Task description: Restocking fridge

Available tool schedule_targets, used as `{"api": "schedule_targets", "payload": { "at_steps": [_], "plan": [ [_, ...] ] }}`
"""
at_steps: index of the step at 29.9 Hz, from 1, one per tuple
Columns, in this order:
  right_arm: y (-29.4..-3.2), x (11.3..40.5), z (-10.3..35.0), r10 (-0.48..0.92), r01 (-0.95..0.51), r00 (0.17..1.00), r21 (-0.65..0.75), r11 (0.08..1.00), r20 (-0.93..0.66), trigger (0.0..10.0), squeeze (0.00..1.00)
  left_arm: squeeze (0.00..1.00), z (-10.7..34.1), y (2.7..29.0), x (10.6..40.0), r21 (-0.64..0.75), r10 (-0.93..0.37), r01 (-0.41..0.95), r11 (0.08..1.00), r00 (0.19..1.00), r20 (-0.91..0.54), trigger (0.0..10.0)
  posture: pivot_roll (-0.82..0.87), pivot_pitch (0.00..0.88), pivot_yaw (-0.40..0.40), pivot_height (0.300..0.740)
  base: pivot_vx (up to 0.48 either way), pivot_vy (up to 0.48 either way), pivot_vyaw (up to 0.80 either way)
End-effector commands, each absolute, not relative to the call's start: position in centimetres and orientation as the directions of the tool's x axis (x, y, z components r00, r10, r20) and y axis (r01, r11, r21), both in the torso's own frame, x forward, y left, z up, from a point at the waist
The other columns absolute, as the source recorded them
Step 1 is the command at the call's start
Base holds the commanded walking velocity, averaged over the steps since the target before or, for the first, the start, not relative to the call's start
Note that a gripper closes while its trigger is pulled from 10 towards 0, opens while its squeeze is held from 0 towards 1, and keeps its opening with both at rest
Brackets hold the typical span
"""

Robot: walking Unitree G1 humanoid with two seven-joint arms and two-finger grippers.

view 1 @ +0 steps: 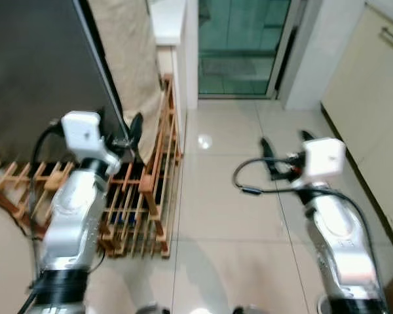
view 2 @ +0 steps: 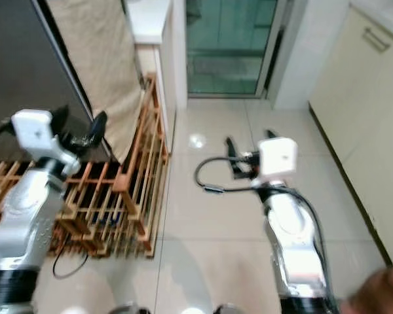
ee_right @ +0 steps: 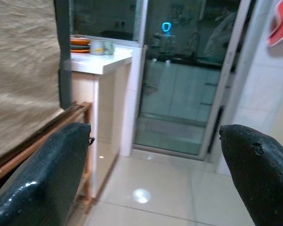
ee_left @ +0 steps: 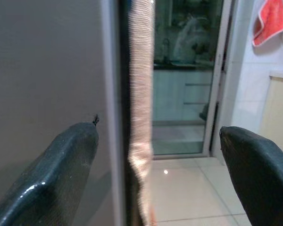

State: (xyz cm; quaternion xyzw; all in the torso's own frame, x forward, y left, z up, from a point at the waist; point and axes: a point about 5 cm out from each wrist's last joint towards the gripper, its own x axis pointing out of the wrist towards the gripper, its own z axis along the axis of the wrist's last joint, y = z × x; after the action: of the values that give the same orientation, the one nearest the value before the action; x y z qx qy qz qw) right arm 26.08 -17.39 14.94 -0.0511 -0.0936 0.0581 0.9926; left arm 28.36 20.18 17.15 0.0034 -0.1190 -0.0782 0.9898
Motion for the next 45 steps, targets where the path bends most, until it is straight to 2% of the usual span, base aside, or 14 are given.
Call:
{"api": "schedule_targets", "payload": {
  "at_steps": [1,3,4,5,7,9,13,19,28,36,40,45],
  "plan": [
    [-17.7,25.1,15.2,0.100,-0.073,0.973,-0.133,0.988,0.206,10.0,0.00,0.00,17.4,20.5,27.0,0.025,-0.136,0.134,0.991,0.958,0.253,10.0,-0.01,0.000,-0.002,0.740,0.000,0.000,0.00],
    [-19.2,23.9,14.8,0.035,0.002,0.972,-0.158,0.987,0.231,10.0,0.00,0.00,16.2,21.6,24.8,-0.080,0.073,-0.056,0.995,0.969,0.235,10.0,0.00,0.000,-0.018,0.740,0.000,0.000,0.00],
    [-19.2,23.9,14.8,0.035,0.002,0.972,-0.158,0.987,0.231,10.0,0.00,0.00,16.2,21.6,24.8,-0.080,0.073,-0.056,0.995,0.969,0.235,10.0,0.00,0.000,-0.018,0.740,0.000,0.000,0.00],
    [-19.8,23.8,14.8,-0.009,0.046,0.969,-0.146,0.988,0.246,10.0,0.00,0.00,16.0,21.4,24.4,-0.136,0.131,-0.103,0.985,0.967,0.218,10.0,0.00,0.000,-0.024,0.740,0.000,0.000,0.00],
    [-20.2,24.5,14.8,-0.066,0.097,0.965,-0.109,0.989,0.252,10.0,0.00,0.00,16.4,19.8,25.3,-0.210,0.138,-0.094,0.973,0.969,0.206,10.0,0.00,0.000,-0.030,0.740,0.000,0.000,0.00],
    [-20.0,25.1,15.2,-0.070,0.101,0.961,-0.105,0.989,0.266,10.0,0.00,0.00,16.8,19.7,26.1,-0.244,0.149,-0.096,0.965,0.966,0.210,10.0,-0.01,0.000,-0.027,0.740,0.000,0.000,0.00],
    [-18.7,26.9,15.5,-0.016,0.047,0.965,-0.111,0.993,0.262,10.0,0.00,0.00,18.0,19.2,27.3,-0.242,0.081,-0.015,0.970,0.961,0.263,10.0,-0.04,0.000,-0.010,0.740,0.120,0.000,0.00],
    [-16.9,28.0,14.6,0.078,-0.054,0.973,-0.111,0.992,0.217,10.0,0.00,0.00,19.1,18.4,28.4,-0.197,0.052,0.006,0.980,0.957,0.285,10.0,-0.04,0.000,0.011,0.740,0.480,0.000,0.00],
    [-15.0,28.7,14.1,0.115,-0.101,0.972,-0.074,0.992,0.204,10.0,0.00,0.00,20.0,18.6,28.9,-0.155,0.010,0.038,0.987,0.954,0.299,10.0,-0.01,0.000,0.042,0.740,0.474,0.000,0.00],
    [-14.3,28.8,13.6,0.114,-0.106,0.973,-0.049,0.993,0.200,10.0,0.00,0.00,21.4,18.4,30.3,-0.055,-0.084,0.106,0.993,0.945,0.317,10.0,0.01,0.000,0.069,0.740,0.000,0.000,0.00],
    [-14.1,28.8,13.6,0.105,-0.100,0.974,-0.035,0.994,0.199,10.0,0.00,0.00,21.5,19.2,30.5,-0.054,-0.088,0.111,0.992,0.945,0.314,10.0,0.01,0.000,0.068,0.740,0.000,0.000,0.00],
    [-13.9,28.5,13.1,0.123,-0.118,0.977,-0.033,0.992,0.177,10.0,0.00,0.00,20.8,18.6,31.1,-0.036,-0.104,0.118,0.992,0.957,0.272,10.0,0.01,0.000,0.051,0.740,0.000,0.000,0.00]
  ]
}}
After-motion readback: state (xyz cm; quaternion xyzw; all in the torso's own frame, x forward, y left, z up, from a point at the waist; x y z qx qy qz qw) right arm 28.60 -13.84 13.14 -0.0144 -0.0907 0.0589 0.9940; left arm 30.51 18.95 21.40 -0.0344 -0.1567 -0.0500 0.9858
